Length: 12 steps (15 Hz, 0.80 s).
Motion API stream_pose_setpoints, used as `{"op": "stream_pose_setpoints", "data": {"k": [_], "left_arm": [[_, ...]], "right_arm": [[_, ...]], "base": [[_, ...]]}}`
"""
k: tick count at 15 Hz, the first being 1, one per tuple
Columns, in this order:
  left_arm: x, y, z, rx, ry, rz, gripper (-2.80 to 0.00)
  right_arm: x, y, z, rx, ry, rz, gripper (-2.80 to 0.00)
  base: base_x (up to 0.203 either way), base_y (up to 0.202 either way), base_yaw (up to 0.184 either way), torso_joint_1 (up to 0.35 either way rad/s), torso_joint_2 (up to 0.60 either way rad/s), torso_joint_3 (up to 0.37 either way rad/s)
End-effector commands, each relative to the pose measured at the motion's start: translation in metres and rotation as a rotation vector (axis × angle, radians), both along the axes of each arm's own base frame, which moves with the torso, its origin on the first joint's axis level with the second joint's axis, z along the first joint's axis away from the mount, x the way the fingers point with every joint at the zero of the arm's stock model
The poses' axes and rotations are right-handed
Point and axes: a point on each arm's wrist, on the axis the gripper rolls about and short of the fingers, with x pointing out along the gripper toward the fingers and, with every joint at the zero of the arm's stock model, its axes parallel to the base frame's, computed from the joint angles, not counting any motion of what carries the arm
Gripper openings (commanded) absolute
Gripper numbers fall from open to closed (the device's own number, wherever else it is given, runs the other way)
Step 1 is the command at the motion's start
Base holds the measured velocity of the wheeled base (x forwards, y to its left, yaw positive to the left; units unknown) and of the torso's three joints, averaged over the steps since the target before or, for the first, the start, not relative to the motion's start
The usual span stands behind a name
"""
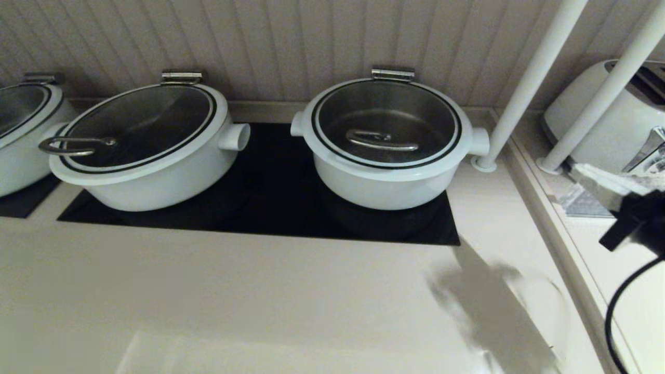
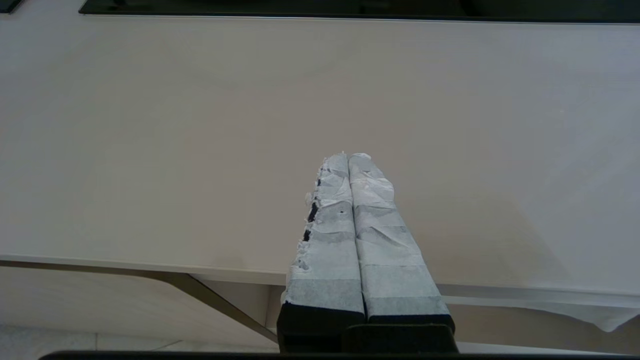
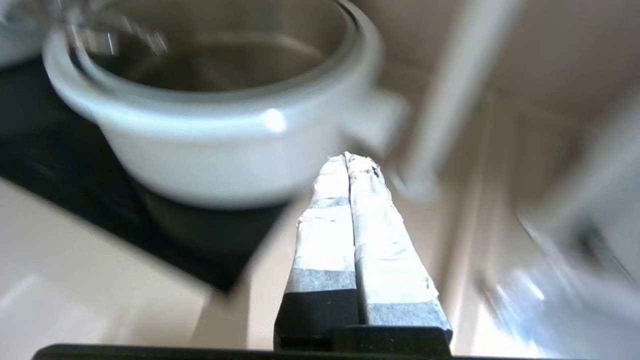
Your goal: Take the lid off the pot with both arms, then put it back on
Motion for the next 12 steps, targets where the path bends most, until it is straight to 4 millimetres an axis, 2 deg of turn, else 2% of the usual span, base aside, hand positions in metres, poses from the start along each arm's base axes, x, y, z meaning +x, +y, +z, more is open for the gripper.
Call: {"op": "stream_pose_setpoints", "data": {"k": [1,6,9,10,12], "left_arm": [[0.000,0.000,0.000,-0.001,0.000,0.000,-2.80],[0.000,0.000,0.000,-0.001,0.000,0.000,-2.80],[0.000,0.000,0.000,-0.001,0.000,0.000,-2.80],[0.000,0.000,0.000,-0.001,0.000,0.000,-2.80],[0.000,0.000,0.000,-0.001,-0.002,0.000,-2.80]], "right_arm": [[-0.058,-0.009,-0.013,0.003,-0.046,-0.041,-2.80],[-0.134,-0.013,-0.053,0.015,0.012,-0.068,-2.80],[-0.178,-0.015,-0.087,0.024,0.027,-0.090,-2.80],[-0.187,-0.016,-0.102,0.029,0.081,-0.116,-2.80],[-0.194,-0.019,-0.127,0.056,0.223,-0.263,-2.80]], "base": [[0.000,0.000,0.000,0.000,0.00,0.000],[0.000,0.000,0.000,0.000,0.00,0.000],[0.000,0.000,0.000,0.000,0.00,0.000],[0.000,0.000,0.000,0.000,0.00,0.000],[0.000,0.000,0.000,0.000,0.00,0.000]]}}
